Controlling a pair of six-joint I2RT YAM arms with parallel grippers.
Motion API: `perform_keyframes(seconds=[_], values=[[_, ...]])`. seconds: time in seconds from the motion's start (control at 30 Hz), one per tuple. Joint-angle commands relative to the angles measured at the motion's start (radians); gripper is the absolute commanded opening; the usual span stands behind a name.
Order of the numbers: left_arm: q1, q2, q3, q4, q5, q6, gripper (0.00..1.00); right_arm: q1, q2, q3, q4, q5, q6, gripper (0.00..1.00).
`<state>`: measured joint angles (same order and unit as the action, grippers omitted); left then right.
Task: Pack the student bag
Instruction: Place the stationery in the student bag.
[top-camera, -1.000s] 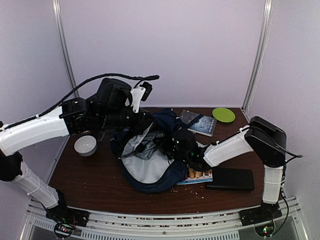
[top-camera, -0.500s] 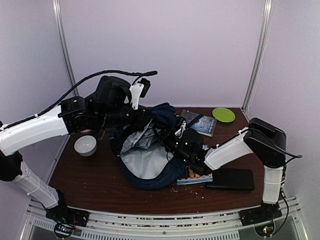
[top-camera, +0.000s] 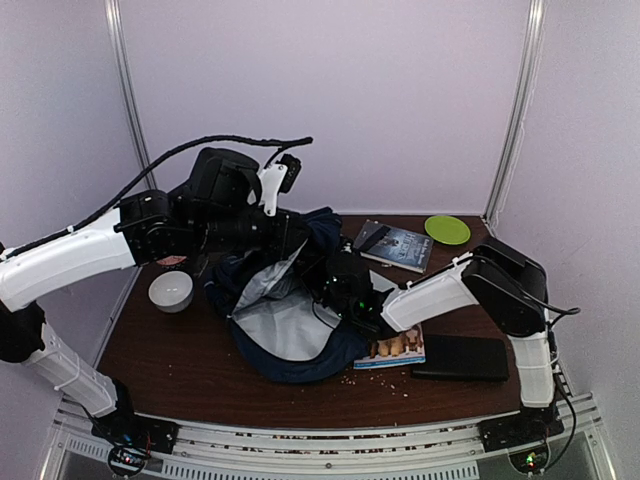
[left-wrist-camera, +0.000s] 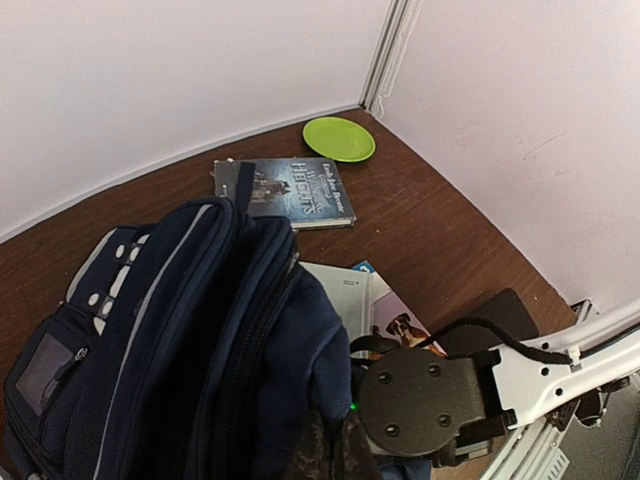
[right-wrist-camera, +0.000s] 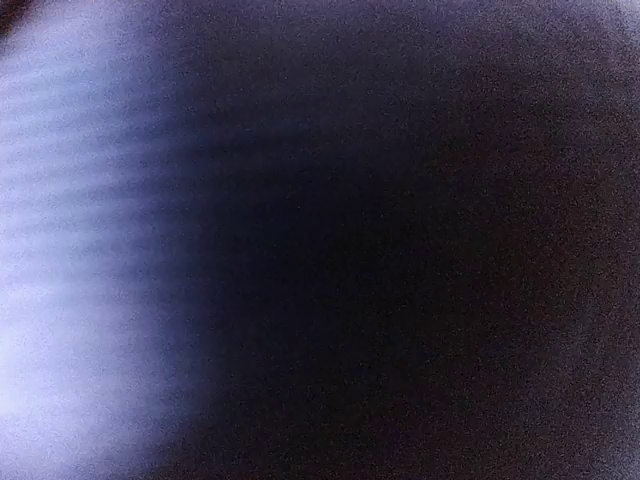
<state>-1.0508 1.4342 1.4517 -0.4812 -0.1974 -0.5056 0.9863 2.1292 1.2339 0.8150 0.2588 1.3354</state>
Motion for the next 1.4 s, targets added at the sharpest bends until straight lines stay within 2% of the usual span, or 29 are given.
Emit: perform_keyframes(seconds=[0.0,0.03,0.13,0.2,0.3,0.47,0.53,0.77,0.9,1.03,1.17,1.27,1.37], values=[[-0.015,-0.019,0.085,0.208,0.094,-0.022,0.0,-0.002,0.045,0.137,-0.125,-0.034,0.051,0.0],[-0.015,-0.015,0.083,0.21,0.095,-0.023,0.0,-0.005,0.061,0.177,-0.158,-0.068,0.051,0.08],[-0.015,-0.016,0.064,0.215,0.081,-0.02,0.0,-0.017,0.116,0.288,-0.214,-0.218,0.043,0.47],[-0.014,-0.023,0.049,0.217,0.055,-0.014,0.0,-0.019,0.102,0.26,-0.175,-0.249,0.038,0.61],[-0.009,-0.027,0.036,0.208,0.024,-0.002,0.0,-0.022,0.043,0.182,-0.117,-0.292,0.012,0.74],[0.035,-0.05,-0.008,0.21,-0.01,-0.013,0.0,-0.026,-0.119,0.03,-0.126,-0.359,-0.048,0.84],[0.057,-0.061,-0.03,0.218,-0.014,-0.021,0.0,-0.03,-0.178,-0.042,-0.129,-0.376,-0.067,0.91],[0.087,-0.076,-0.054,0.224,-0.018,-0.028,0.0,-0.052,-0.292,-0.123,-0.233,-0.478,-0.132,0.95],[0.088,-0.09,-0.058,0.221,-0.019,-0.023,0.0,-0.052,-0.38,-0.163,-0.386,-0.493,-0.24,0.92],[0.088,-0.122,-0.077,0.221,-0.025,-0.005,0.0,-0.053,-0.539,-0.219,-0.548,-0.474,-0.375,0.89],[0.094,-0.156,-0.112,0.239,-0.016,0.016,0.0,-0.054,-0.716,-0.26,-0.731,-0.396,-0.526,0.89],[0.096,-0.165,-0.14,0.242,-0.014,0.039,0.0,-0.062,-0.857,-0.306,-0.918,-0.22,-0.628,0.88],[0.102,-0.172,-0.203,0.245,-0.027,0.052,0.0,-0.128,-0.989,-0.395,-1.061,-0.087,-0.668,0.89]])
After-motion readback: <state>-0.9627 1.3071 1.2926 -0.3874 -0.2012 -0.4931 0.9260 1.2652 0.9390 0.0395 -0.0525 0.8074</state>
